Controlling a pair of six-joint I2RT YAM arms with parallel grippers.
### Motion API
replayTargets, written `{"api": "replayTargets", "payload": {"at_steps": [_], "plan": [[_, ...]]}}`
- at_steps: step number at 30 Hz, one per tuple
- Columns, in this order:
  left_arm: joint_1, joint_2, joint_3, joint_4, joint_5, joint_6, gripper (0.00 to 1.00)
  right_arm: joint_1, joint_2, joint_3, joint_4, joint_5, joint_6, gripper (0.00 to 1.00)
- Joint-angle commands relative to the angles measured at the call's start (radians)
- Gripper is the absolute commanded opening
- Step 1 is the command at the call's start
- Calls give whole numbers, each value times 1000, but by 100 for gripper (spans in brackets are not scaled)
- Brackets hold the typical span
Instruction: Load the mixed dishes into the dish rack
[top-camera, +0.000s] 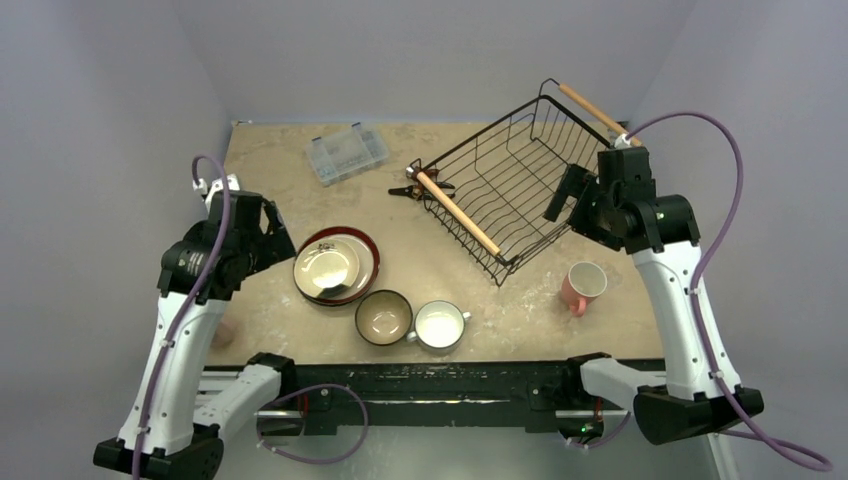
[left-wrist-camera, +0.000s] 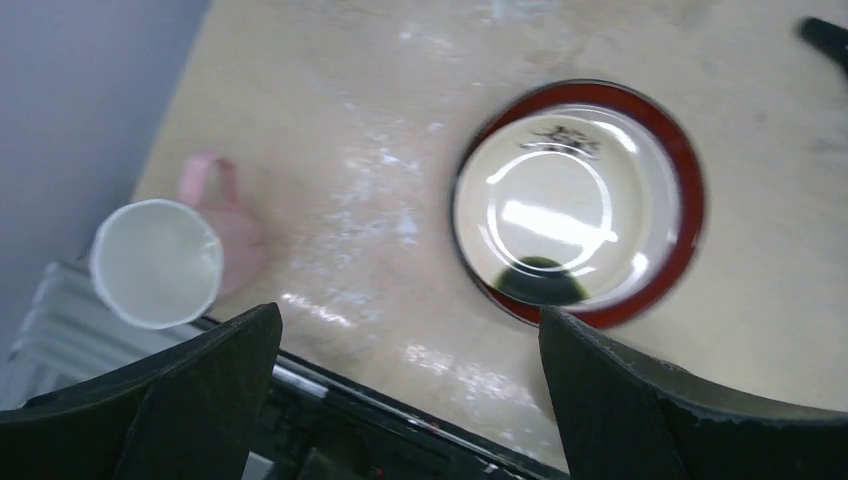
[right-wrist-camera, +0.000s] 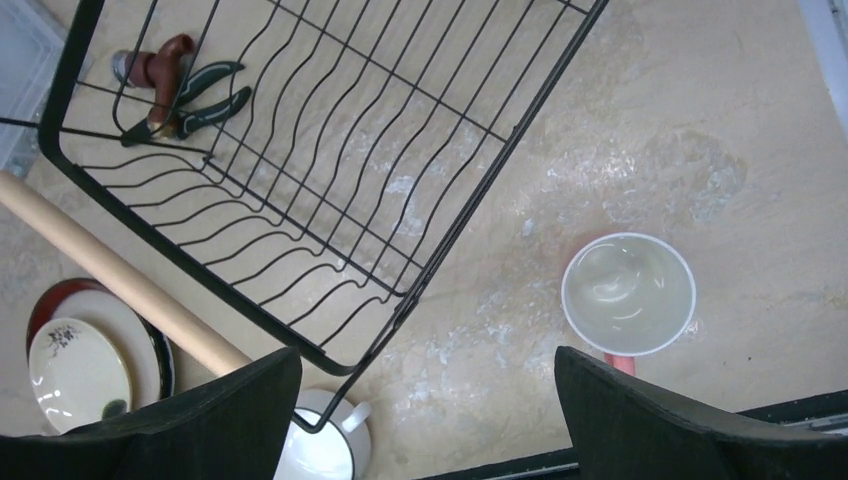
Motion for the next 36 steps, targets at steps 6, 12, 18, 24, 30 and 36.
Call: {"api": "replayTargets", "payload": {"at_steps": [6, 12, 18, 24, 30, 36], "plan": [[278, 101, -123, -50, -282, -8, 100, -4, 84, 110, -36, -204, -161, 99], [415, 138, -250, 57, -249, 56, 100, -4, 85, 66, 53, -246, -167, 99], [485, 161, -269, 130, -177, 98, 88, -3, 94, 61, 71, -277, -202, 99], [574, 250, -293, 168, -97, 88, 77, -2, 105, 70, 91, -296, -203, 99], [672, 330, -310, 199, 35, 27, 70, -2, 105, 87, 101, -286, -208, 99], [722, 381, -354, 220, 94, -14, 53, -3, 97, 85, 99, -275, -211, 99]]}}
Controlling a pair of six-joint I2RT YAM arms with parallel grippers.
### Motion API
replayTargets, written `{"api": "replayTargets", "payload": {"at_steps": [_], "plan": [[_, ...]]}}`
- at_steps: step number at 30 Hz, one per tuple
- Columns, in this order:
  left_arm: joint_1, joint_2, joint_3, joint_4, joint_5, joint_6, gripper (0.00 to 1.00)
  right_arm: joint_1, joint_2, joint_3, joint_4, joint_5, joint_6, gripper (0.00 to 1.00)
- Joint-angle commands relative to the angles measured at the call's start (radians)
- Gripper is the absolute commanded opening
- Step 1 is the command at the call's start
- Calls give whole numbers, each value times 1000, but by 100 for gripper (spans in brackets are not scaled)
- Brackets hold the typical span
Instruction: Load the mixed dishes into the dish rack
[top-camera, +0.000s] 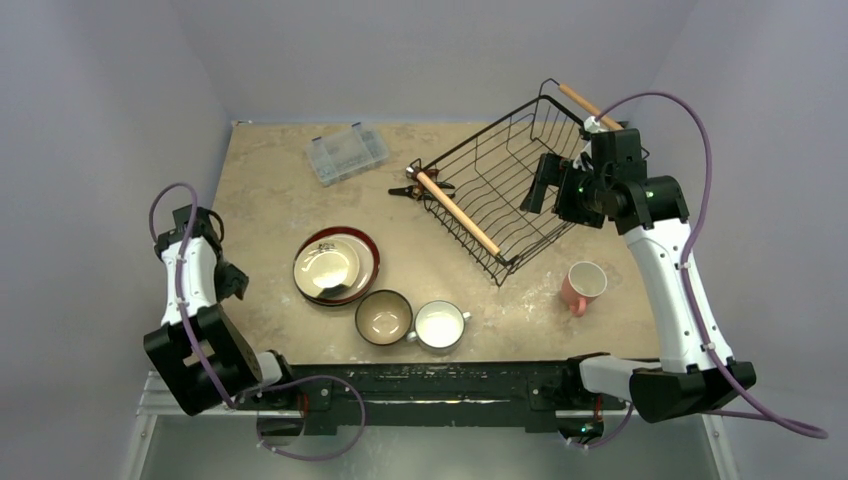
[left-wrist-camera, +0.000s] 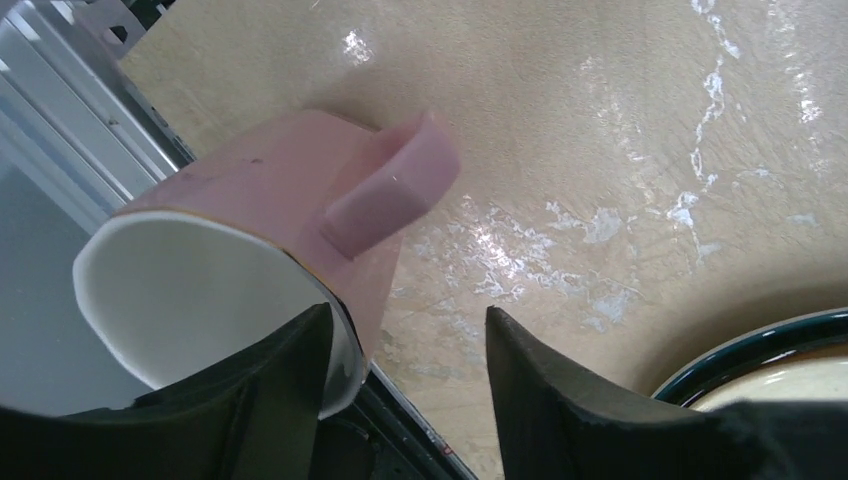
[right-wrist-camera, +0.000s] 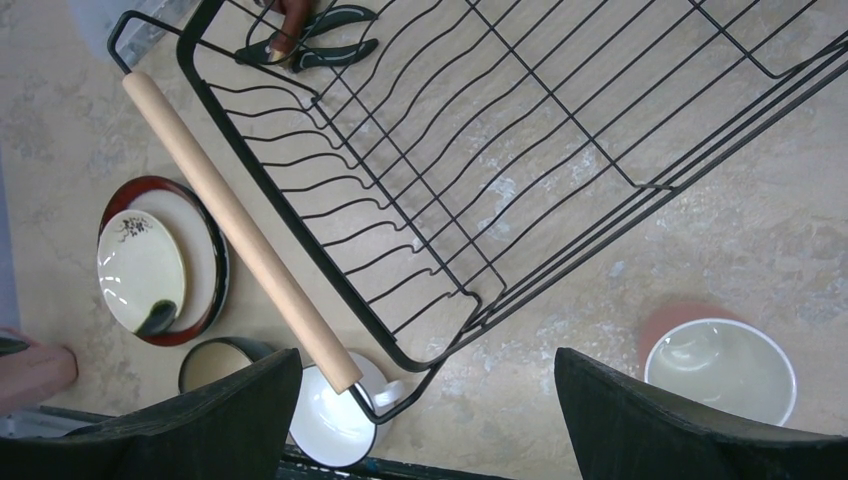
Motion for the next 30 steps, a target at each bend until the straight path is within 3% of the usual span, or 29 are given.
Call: {"api": "replayTargets", "payload": {"at_steps": [1, 10, 17, 22, 26, 30], "plan": [[25, 17, -20, 35, 51, -44, 47, -2, -15, 25, 27, 5, -21, 99], [24, -27, 12, -18, -21, -70, 2, 6, -16, 28, 25, 16, -27, 99], [-29, -148, 175, -90, 113, -82, 0, 24, 4, 37, 31, 9, -28, 99], [-281, -194, 332, -21, 243, -168, 0, 32, 19, 52, 35, -2, -22, 99], [-498, -260, 347, 287, 302, -194, 0, 32, 24, 69, 38, -6, -2, 99], [-742, -274, 360, 604, 303, -7, 0, 32, 57, 106, 15, -34, 43, 99]]}}
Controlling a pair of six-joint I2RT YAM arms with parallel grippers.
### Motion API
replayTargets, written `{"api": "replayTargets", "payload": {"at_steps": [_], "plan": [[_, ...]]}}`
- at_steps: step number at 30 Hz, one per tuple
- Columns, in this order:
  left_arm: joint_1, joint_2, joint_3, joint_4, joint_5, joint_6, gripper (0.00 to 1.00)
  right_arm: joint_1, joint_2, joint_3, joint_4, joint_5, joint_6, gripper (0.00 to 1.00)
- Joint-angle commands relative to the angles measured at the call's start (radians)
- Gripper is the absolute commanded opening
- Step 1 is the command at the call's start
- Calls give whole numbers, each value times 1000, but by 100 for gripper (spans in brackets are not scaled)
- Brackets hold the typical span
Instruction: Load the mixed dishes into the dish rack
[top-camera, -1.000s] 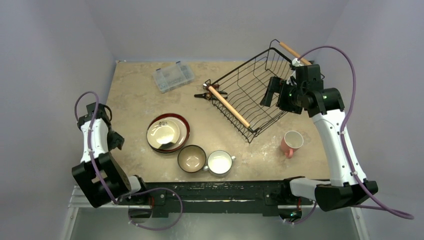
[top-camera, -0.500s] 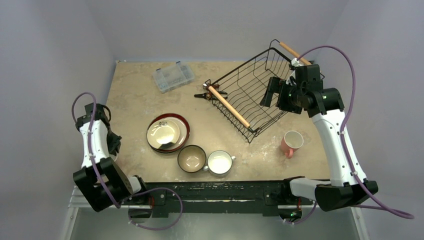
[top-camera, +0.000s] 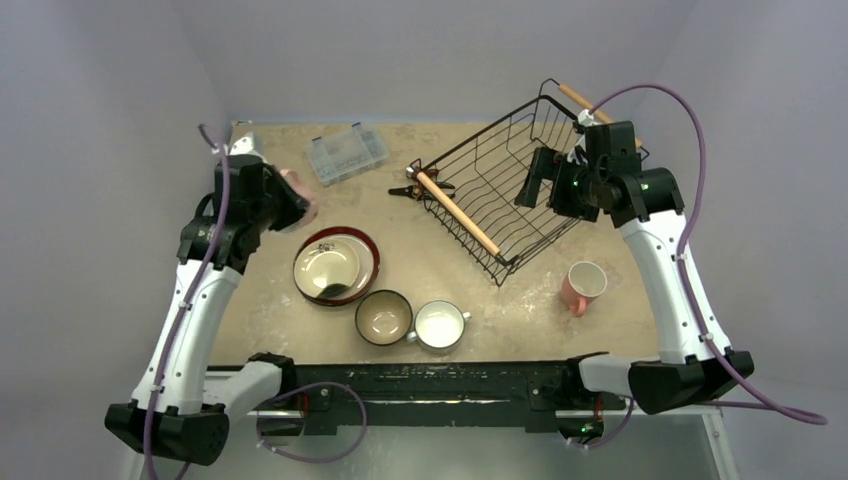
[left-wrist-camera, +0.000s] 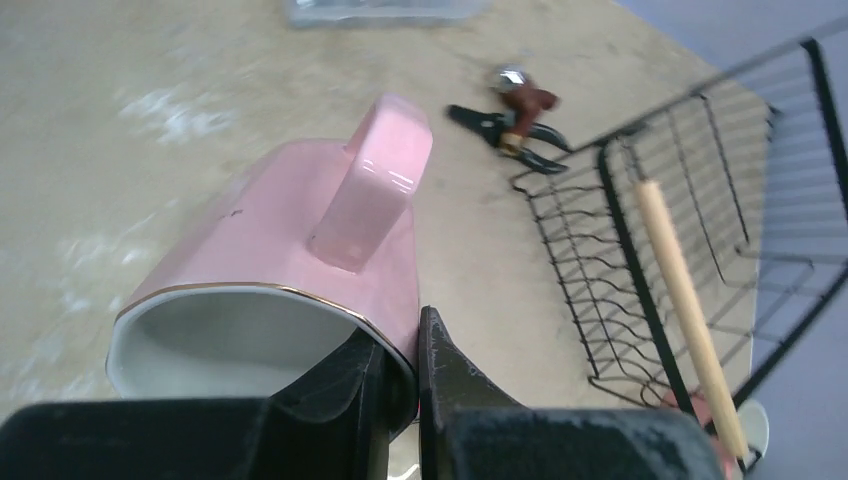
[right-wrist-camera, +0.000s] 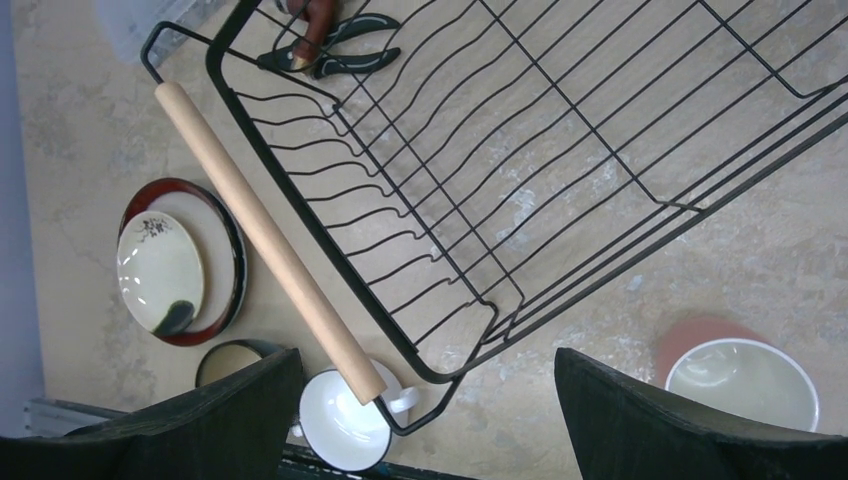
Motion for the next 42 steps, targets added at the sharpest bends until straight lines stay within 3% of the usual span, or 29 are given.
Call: {"api": "replayTargets", "payload": {"at_steps": [1, 5, 12, 17, 20, 27, 31, 34, 42], "plan": [[-239, -39, 48, 497, 44, 216, 0, 4, 39, 96, -6, -53, 52, 99], [-447, -64, -34, 769, 229, 535, 0, 3, 141, 218, -69, -180, 99, 99], [-646, 10, 0, 829, 236, 942, 0, 3, 184, 290, 66, -478, 253, 99], [-689, 63, 38, 850, 181, 1129, 0, 2, 198, 290, 164, -685, 452, 99], [-694, 76, 39, 898, 188, 1218, 0, 2, 163, 211, 332, -775, 632, 99], [-697, 116, 57, 944, 187, 1318, 0, 39, 51, -24, 738, -864, 1107, 99], [-707, 129, 70, 931, 229, 1336, 0, 90, 38, -96, 799, -843, 1192, 96], [-714, 115, 60, 920, 239, 1326, 0, 105, 31, -136, 828, -827, 1247, 82], [-734, 96, 28, 902, 229, 1307, 0, 117, -16, -238, 928, -809, 1421, 76]]}}
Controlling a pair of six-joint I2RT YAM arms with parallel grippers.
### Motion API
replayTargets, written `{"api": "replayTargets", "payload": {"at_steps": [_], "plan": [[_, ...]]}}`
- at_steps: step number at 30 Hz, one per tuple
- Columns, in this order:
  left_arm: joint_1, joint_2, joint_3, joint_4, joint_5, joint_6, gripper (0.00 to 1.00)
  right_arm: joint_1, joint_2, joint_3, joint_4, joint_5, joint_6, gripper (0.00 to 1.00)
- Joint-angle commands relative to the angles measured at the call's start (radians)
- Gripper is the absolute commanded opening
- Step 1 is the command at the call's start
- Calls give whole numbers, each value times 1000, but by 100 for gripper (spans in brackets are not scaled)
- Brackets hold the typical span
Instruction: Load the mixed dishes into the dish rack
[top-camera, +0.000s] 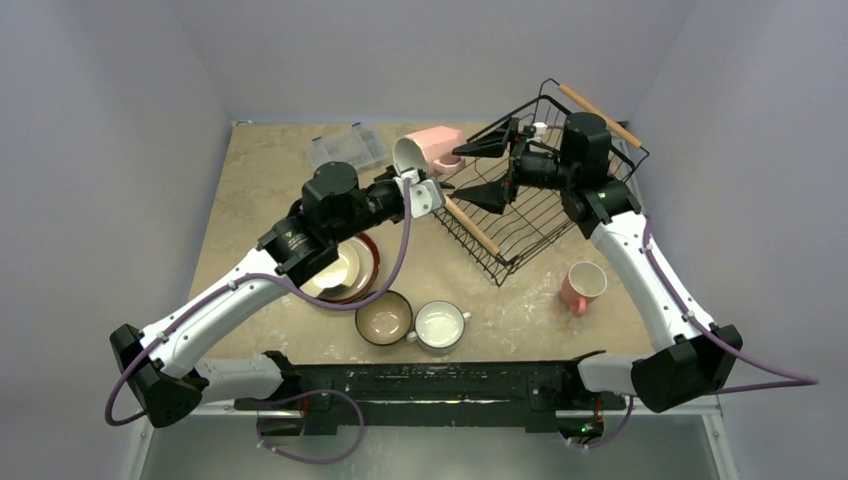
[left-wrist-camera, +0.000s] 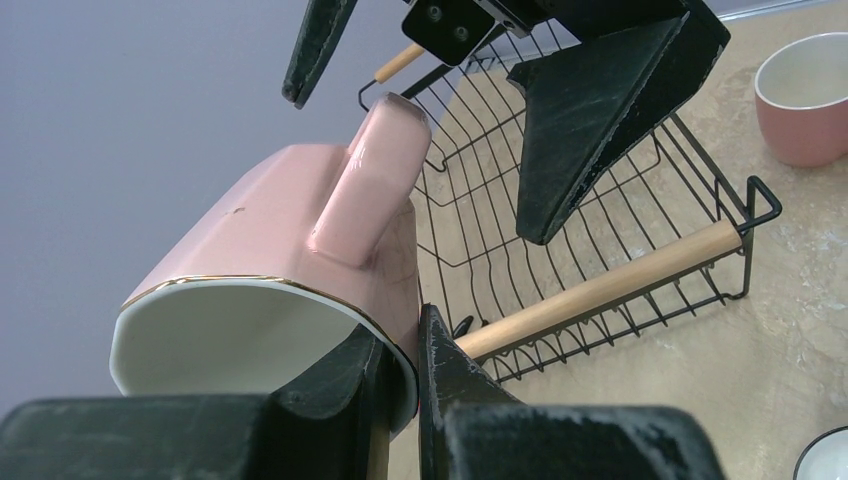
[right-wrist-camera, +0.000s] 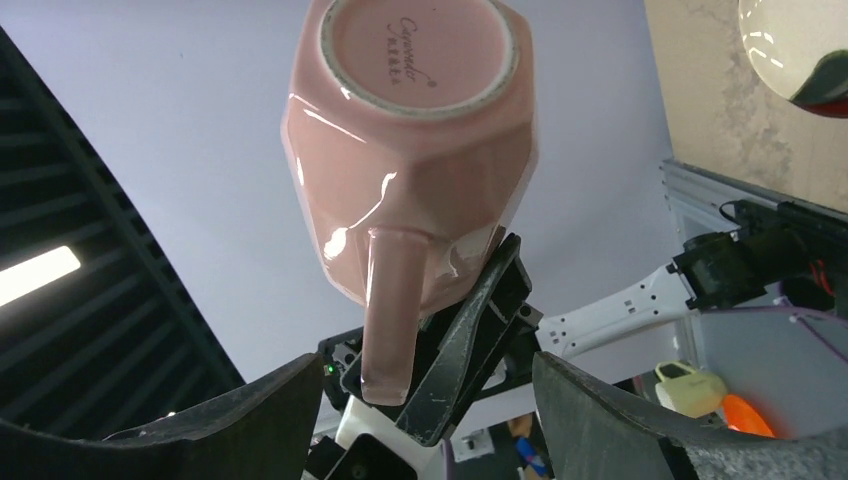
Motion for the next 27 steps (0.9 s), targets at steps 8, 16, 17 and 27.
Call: {"api": "replayTargets", "payload": {"at_steps": [8, 16, 17, 27], "plan": [[-54, -36, 40, 138, 24, 83, 0, 12, -70, -68, 103, 7, 201, 66], [-76, -30, 37, 119, 17, 111, 0, 16, -74, -86, 124, 8, 254, 48], [-76, -28, 40, 117, 14, 117, 0, 16, -74, -88, 124, 10, 262, 48], [-81, -15, 39, 127, 52, 113, 0, 21, -80, -125, 152, 12, 287, 19]]}}
